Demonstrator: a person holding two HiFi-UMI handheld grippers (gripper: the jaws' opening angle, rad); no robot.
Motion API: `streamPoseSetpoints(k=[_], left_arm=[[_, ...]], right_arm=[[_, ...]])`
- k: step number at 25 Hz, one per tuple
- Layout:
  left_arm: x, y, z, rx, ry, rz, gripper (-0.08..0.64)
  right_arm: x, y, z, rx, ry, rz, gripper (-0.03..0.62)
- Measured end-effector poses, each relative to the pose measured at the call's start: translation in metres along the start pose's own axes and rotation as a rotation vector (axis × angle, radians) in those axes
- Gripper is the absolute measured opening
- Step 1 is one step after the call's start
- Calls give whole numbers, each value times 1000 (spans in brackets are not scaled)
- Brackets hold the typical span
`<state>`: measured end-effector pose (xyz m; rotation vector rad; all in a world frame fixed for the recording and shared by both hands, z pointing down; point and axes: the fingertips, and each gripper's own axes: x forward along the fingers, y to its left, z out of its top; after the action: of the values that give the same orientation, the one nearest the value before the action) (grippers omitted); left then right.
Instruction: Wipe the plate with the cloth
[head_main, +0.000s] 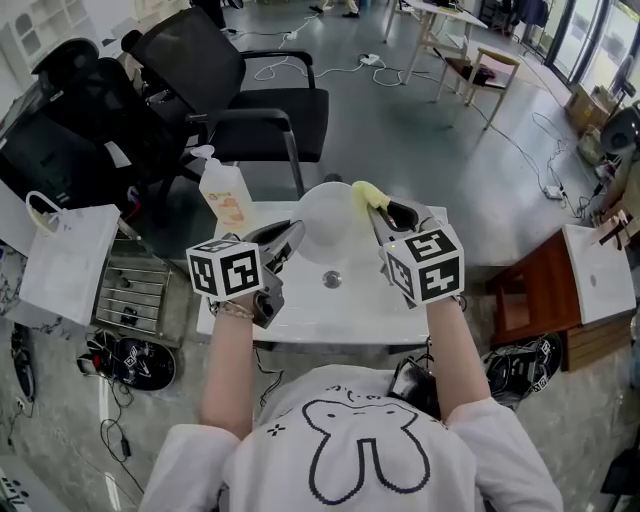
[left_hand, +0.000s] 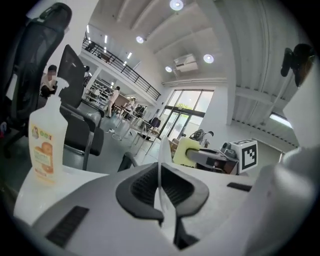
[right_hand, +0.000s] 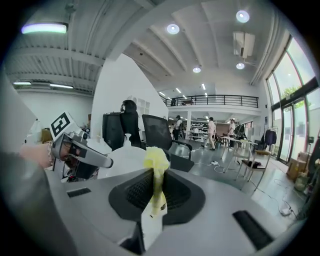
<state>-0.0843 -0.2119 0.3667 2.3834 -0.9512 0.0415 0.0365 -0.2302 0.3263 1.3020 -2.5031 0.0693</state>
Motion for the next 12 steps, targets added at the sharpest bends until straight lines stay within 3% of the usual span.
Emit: streamPoseSetpoints(k=[6, 12], left_arm=[[-3, -24, 30, 58, -69, -37, 17], [-2, -32, 39, 84, -110, -34, 17]], right_arm=[[0, -4, 24, -60, -29, -24, 51], [5, -10, 20, -69, -10, -62, 51]])
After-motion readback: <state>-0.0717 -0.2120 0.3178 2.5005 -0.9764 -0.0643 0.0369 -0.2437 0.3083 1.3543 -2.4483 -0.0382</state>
